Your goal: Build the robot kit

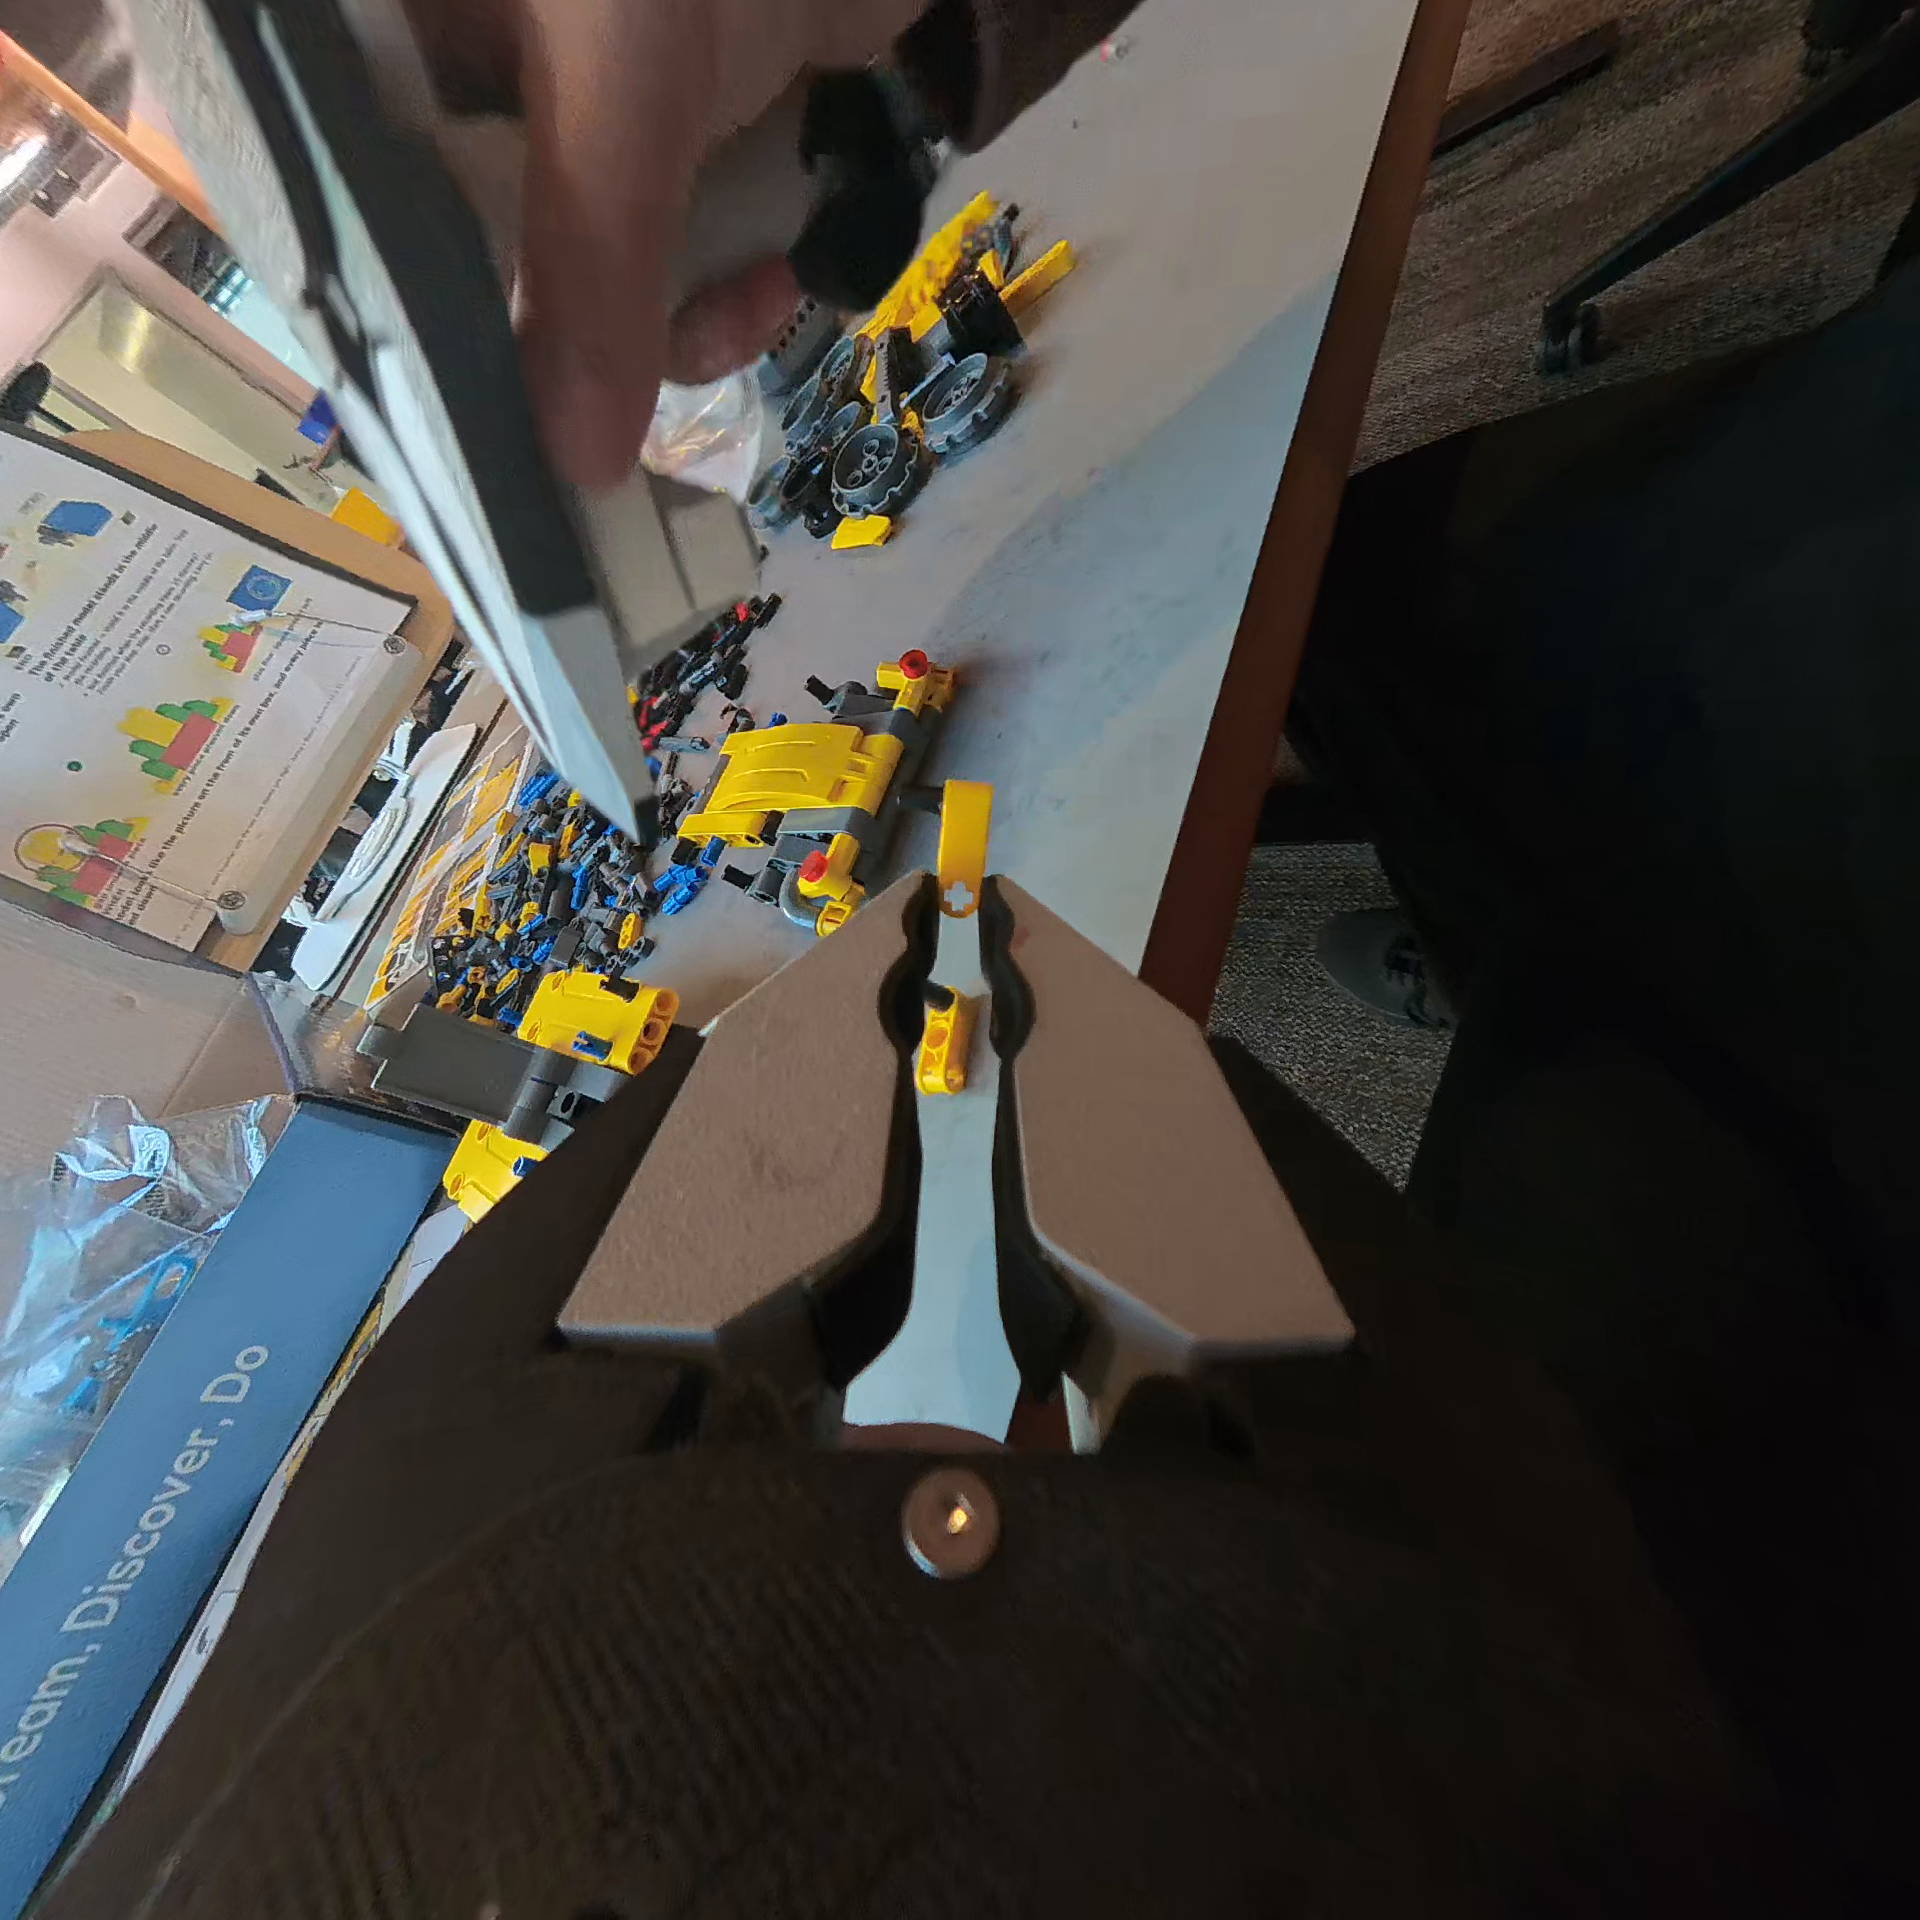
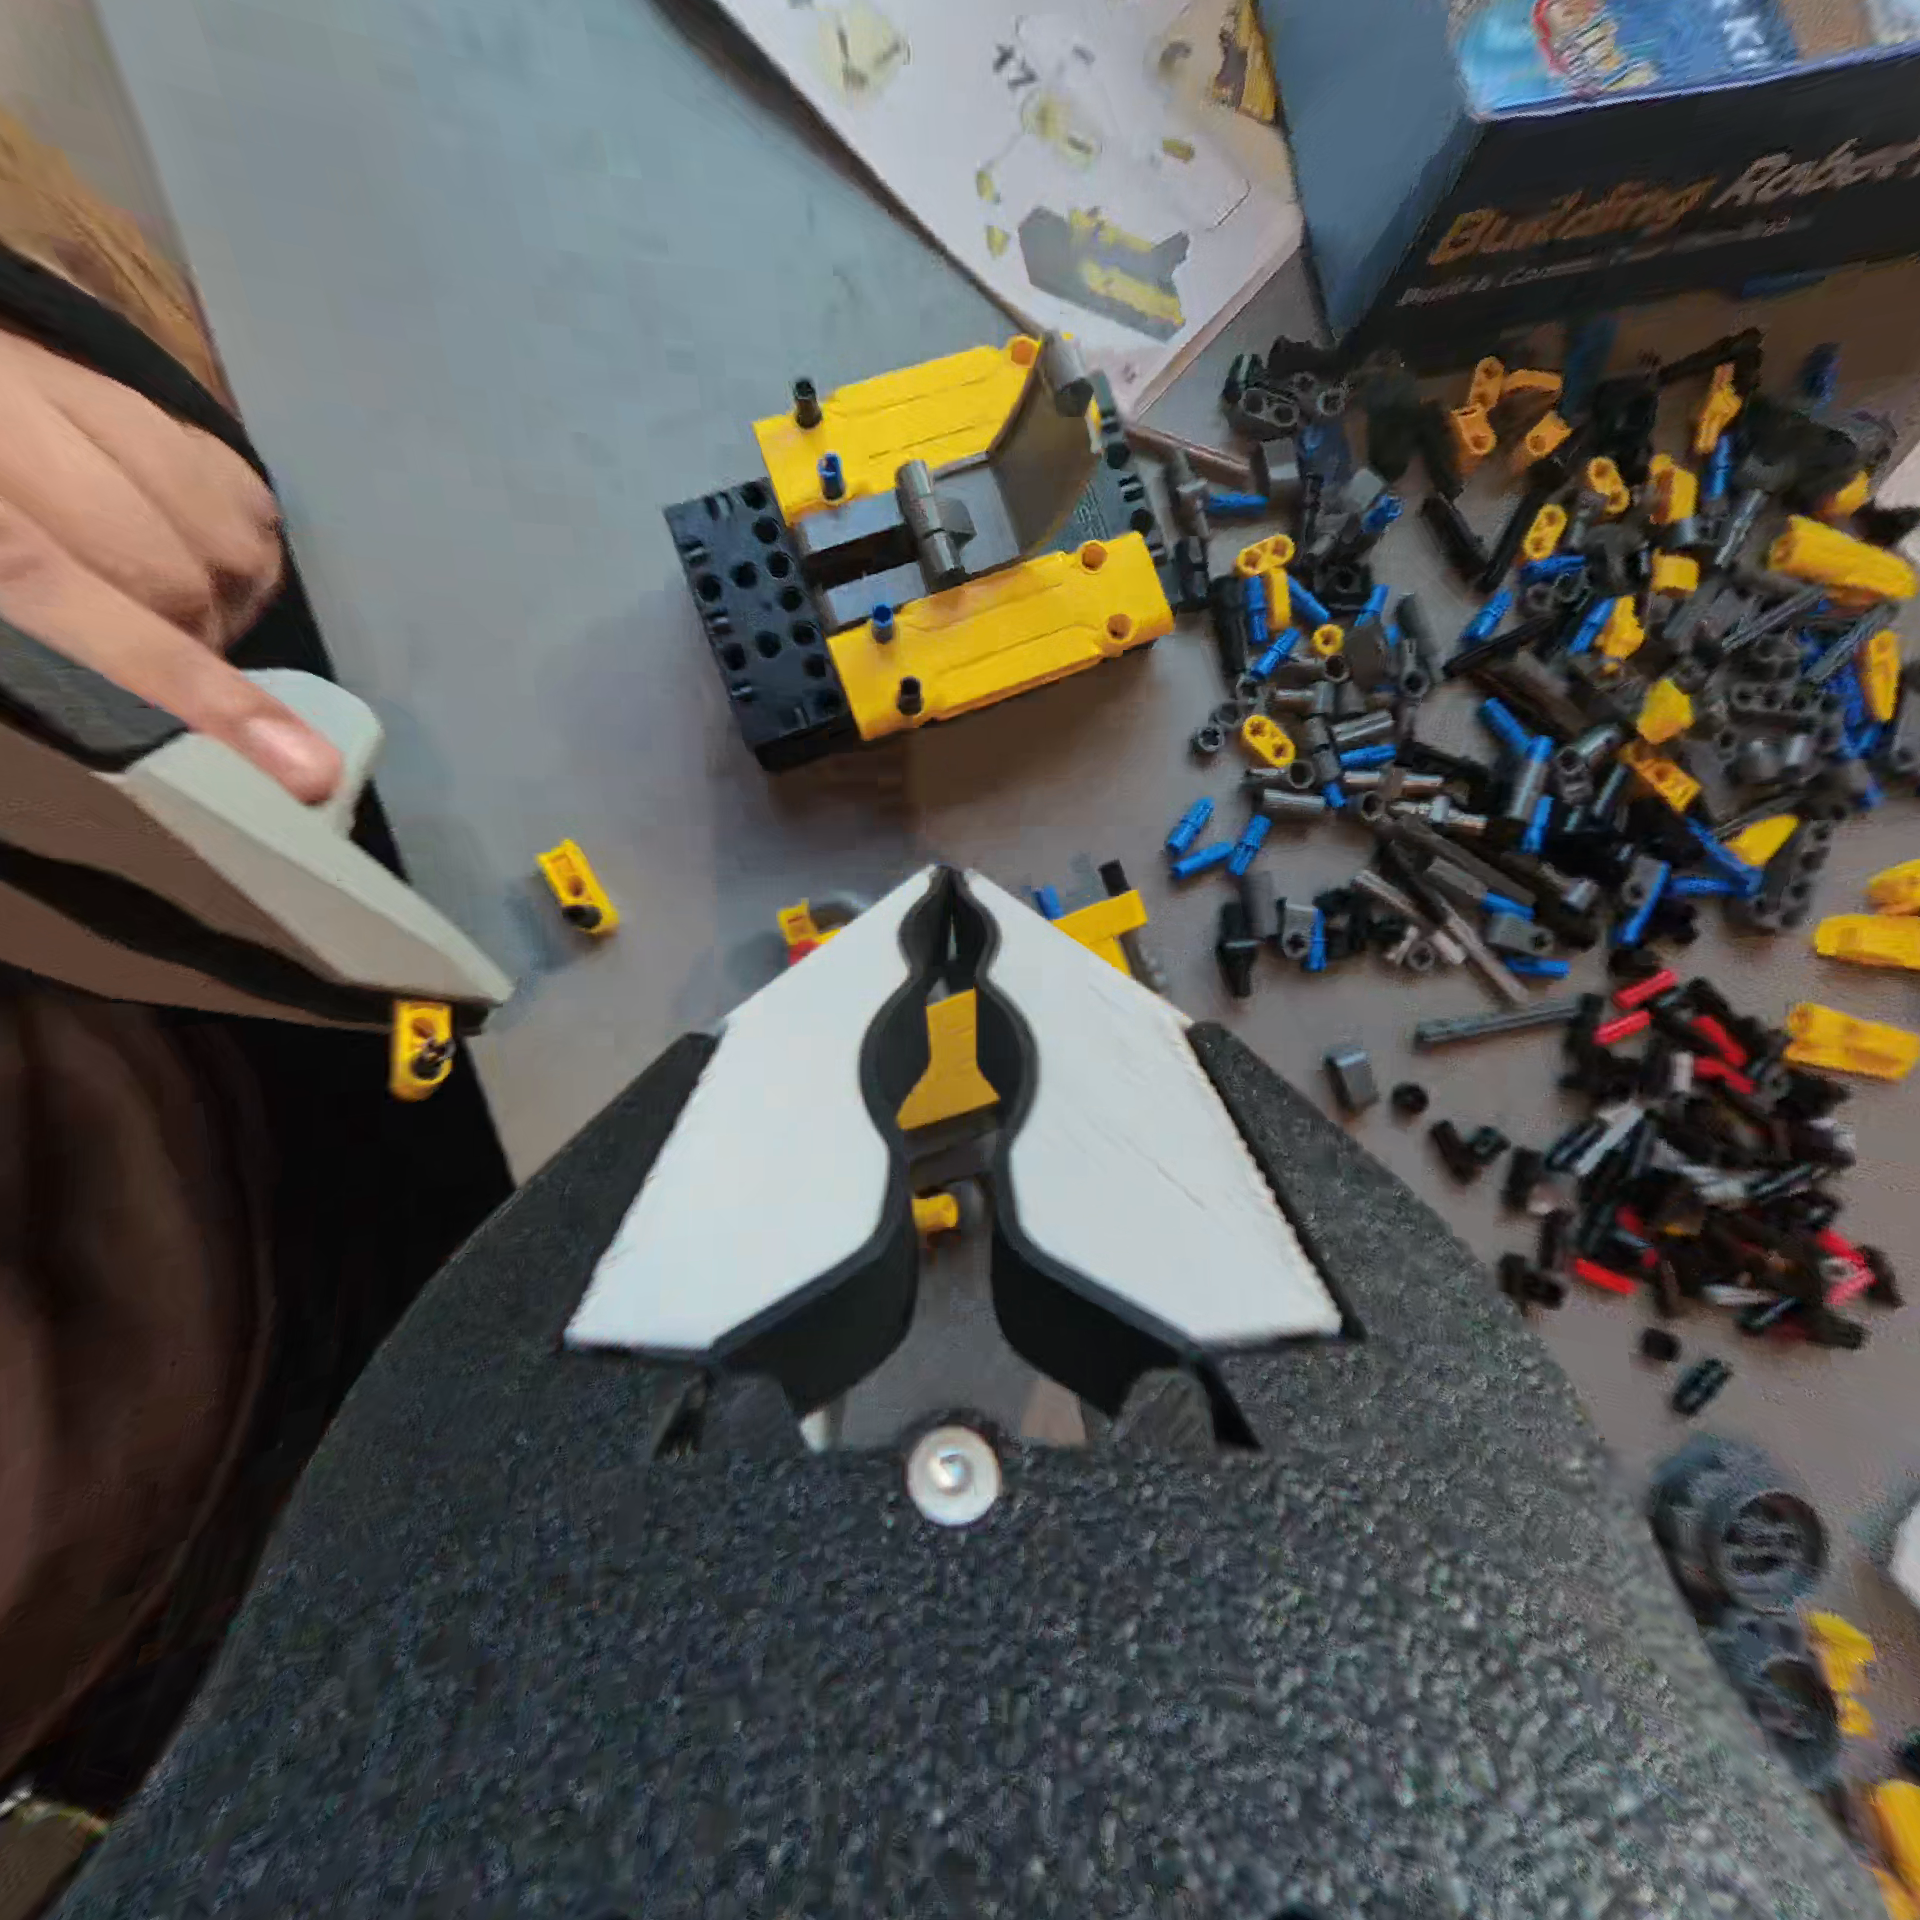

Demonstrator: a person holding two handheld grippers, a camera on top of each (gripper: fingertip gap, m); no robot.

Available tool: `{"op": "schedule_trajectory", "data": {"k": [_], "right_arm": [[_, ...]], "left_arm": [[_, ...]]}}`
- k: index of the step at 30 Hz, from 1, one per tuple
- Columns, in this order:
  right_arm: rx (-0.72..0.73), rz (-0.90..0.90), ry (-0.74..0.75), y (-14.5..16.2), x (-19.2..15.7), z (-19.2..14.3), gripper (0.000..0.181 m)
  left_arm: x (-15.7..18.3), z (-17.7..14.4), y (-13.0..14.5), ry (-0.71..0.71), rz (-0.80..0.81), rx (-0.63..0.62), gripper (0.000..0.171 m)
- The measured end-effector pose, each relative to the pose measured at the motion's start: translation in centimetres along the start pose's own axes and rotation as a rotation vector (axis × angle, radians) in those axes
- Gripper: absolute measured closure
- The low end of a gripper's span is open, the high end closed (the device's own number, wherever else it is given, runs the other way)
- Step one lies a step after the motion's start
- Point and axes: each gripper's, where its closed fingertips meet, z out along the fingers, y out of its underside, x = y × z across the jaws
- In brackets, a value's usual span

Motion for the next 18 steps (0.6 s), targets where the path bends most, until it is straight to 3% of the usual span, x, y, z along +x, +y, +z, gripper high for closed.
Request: {"op": "schedule_trajectory", "data": {"k": [4, 11, 15, 18], "right_arm": [[-0.138, -0.164, 0.005, -0.5, -0.5, 2.8, 0.181], [-0.394, -0.356, 0.099, 3.6, 0.3, 3.3, 0.181], [-0.353, -0.324, 0.154, 5.0, 0.8, 1.9, 0.181], [-0.204, -0.233, 0.238, 4.7, 1.6, -0.5, 0.181]], "left_arm": [[-0.2, -0.2, 0.0, -0.006, -0.009, 0.003, 0.167], [0.1, -0.2, 0.0, 0.009, -0.023, 0.014, 0.167], [0.0, -0.1, 0.1, 0.004, -0.034, 0.013, 0.167], [-0.3, -0.2, -0.1, -0.006, -0.061, 0.026, 0.167]]}}
